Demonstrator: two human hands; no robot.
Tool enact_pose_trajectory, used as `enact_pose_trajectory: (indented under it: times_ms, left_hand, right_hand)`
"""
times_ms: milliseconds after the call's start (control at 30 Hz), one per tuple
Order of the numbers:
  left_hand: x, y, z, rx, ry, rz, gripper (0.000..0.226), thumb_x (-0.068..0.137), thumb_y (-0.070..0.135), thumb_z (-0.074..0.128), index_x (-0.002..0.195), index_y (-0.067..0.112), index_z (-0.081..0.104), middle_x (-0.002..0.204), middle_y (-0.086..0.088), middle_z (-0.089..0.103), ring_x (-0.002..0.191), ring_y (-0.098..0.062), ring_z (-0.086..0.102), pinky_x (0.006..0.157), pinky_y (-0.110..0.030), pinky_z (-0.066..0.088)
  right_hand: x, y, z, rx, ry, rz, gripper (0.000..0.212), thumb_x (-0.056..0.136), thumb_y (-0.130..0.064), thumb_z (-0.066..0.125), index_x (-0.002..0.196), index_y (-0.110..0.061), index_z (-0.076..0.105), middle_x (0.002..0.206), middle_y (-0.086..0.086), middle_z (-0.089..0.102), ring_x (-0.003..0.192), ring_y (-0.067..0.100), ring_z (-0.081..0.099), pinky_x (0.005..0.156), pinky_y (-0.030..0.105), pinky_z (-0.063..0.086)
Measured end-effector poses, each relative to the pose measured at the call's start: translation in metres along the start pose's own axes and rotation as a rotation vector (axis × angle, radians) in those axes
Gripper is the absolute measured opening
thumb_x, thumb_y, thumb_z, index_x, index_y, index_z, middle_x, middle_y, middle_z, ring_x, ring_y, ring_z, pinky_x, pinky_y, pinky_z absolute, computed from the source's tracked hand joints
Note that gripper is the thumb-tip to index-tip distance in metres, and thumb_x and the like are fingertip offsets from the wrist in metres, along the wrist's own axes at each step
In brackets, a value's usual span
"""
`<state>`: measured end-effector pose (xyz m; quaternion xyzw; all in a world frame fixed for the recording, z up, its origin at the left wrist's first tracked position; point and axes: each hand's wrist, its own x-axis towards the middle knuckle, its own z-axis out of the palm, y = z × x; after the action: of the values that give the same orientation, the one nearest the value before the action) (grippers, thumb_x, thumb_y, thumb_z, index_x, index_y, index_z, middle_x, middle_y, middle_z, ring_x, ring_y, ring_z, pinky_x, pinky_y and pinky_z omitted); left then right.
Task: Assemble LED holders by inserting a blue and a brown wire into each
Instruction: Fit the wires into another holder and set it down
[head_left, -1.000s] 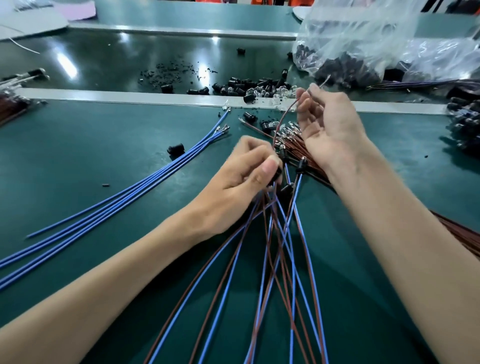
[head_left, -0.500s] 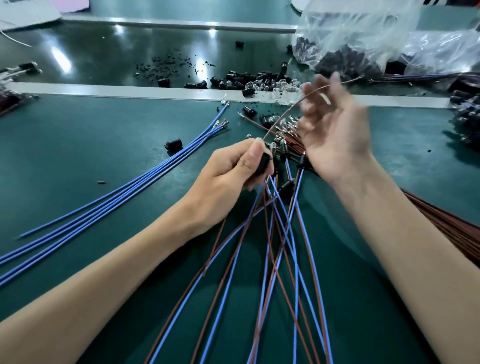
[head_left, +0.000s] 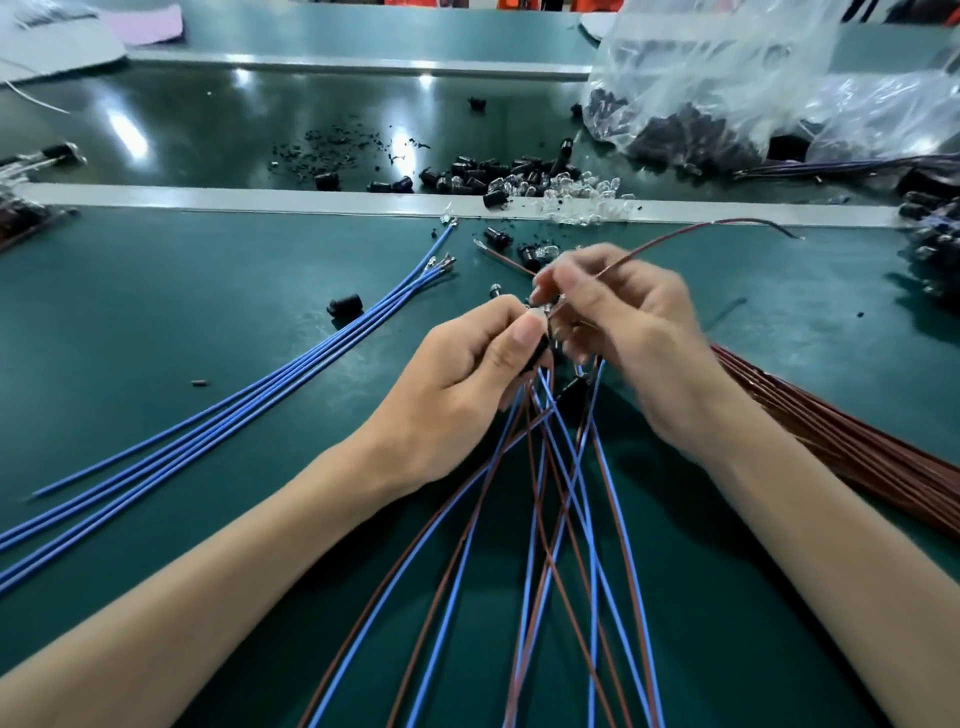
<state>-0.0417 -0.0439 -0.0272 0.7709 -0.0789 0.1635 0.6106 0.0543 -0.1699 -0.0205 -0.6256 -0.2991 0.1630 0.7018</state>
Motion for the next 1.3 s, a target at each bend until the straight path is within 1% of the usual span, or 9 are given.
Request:
enact_pose_trajectory:
  times_ms: [67, 200, 367, 400, 500, 700, 933, 1100, 1300]
  left_hand:
    - [0.001, 0.000, 0.000, 0.008, 0.016, -0.021, 0.023, 0.095, 0.025, 0.041, 0.078, 0.011, 0.047, 0.064, -0.019, 0.037, 0.057, -0.035, 0.032, 0.052, -0.043, 0.029]
    - [0.002, -0.002, -0.001, 0.109, 0.067, -0.065, 0.018, 0.090, 0.034, 0.048, 0.080, 0.019, 0.053, 0.072, -0.019, 0.052, 0.059, -0.032, 0.043, 0.057, -0.045, 0.039]
    - [0.003, -0.004, 0.000, 0.148, 0.078, -0.038, 0.012, 0.089, 0.033, 0.052, 0.081, 0.024, 0.056, 0.066, 0.014, 0.059, 0.057, -0.002, 0.049, 0.055, -0.022, 0.041]
    - [0.004, -0.005, -0.001, 0.151, 0.107, -0.045, 0.012, 0.088, 0.035, 0.053, 0.082, 0.025, 0.056, 0.067, 0.016, 0.061, 0.058, -0.001, 0.052, 0.056, -0.024, 0.043]
    - [0.006, -0.007, -0.005, 0.215, 0.224, -0.062, 0.020, 0.087, 0.047, 0.056, 0.083, 0.027, 0.054, 0.071, 0.012, 0.059, 0.064, -0.009, 0.054, 0.066, -0.045, 0.051]
    - [0.011, -0.015, -0.018, 0.314, 0.306, -0.064, 0.011, 0.078, 0.039, 0.062, 0.084, 0.033, 0.055, 0.074, 0.009, 0.055, 0.066, -0.002, 0.051, 0.061, -0.014, 0.042]
    - [0.010, -0.011, -0.019, 0.300, 0.256, -0.075, 0.016, 0.078, 0.029, 0.066, 0.094, 0.028, 0.066, 0.089, 0.000, 0.059, 0.079, -0.014, 0.059, 0.077, -0.031, 0.052]
    - [0.009, -0.010, -0.015, 0.307, 0.220, -0.082, 0.022, 0.077, 0.025, 0.070, 0.097, 0.016, 0.070, 0.089, -0.006, 0.064, 0.077, -0.014, 0.064, 0.076, -0.029, 0.055]
    - [0.009, -0.009, -0.014, 0.167, 0.224, -0.105, 0.025, 0.065, 0.028, 0.073, 0.089, 0.023, 0.067, 0.091, -0.013, 0.069, 0.079, -0.022, 0.065, 0.081, -0.031, 0.055]
  right_hand:
    - [0.000, 0.002, 0.004, -0.083, 0.024, -0.046, 0.023, 0.095, -0.023, 0.051, 0.078, -0.011, 0.062, 0.066, 0.000, 0.063, 0.052, 0.012, 0.053, 0.046, 0.020, 0.042]
    - [0.005, -0.003, -0.003, 0.134, 0.185, -0.091, 0.029, 0.102, -0.021, 0.040, 0.078, -0.010, 0.053, 0.067, 0.001, 0.067, 0.052, 0.011, 0.058, 0.048, 0.019, 0.045]
    - [0.000, 0.003, 0.000, -0.066, -0.046, -0.022, 0.019, 0.095, -0.018, 0.053, 0.081, -0.011, 0.064, 0.070, -0.005, 0.067, 0.061, 0.009, 0.063, 0.058, 0.019, 0.051]
    - [-0.001, 0.004, 0.003, -0.114, -0.029, -0.025, 0.022, 0.096, -0.015, 0.052, 0.078, -0.011, 0.064, 0.067, -0.006, 0.066, 0.058, 0.008, 0.063, 0.057, 0.018, 0.051]
    - [-0.001, 0.003, 0.007, -0.017, 0.088, -0.021, 0.029, 0.100, -0.012, 0.043, 0.077, -0.007, 0.059, 0.064, -0.001, 0.068, 0.055, 0.012, 0.064, 0.054, 0.020, 0.052]
    - [0.001, 0.002, 0.005, 0.155, 0.167, -0.066, 0.015, 0.099, -0.008, 0.046, 0.088, -0.006, 0.056, 0.076, 0.007, 0.073, 0.071, 0.023, 0.072, 0.063, 0.020, 0.055]
    - [-0.002, 0.003, 0.005, 0.062, 0.137, -0.090, 0.011, 0.085, 0.003, 0.065, 0.083, -0.007, 0.060, 0.076, 0.005, 0.073, 0.071, 0.016, 0.072, 0.067, 0.019, 0.054]
    - [-0.004, 0.007, 0.011, -0.117, 0.075, -0.118, 0.013, 0.079, -0.004, 0.073, 0.075, -0.016, 0.067, 0.077, 0.006, 0.071, 0.071, 0.016, 0.070, 0.071, 0.024, 0.056]
    - [-0.003, 0.004, 0.008, -0.017, 0.170, -0.116, 0.011, 0.083, -0.002, 0.069, 0.079, -0.010, 0.063, 0.069, -0.001, 0.071, 0.064, 0.011, 0.069, 0.063, 0.017, 0.053]
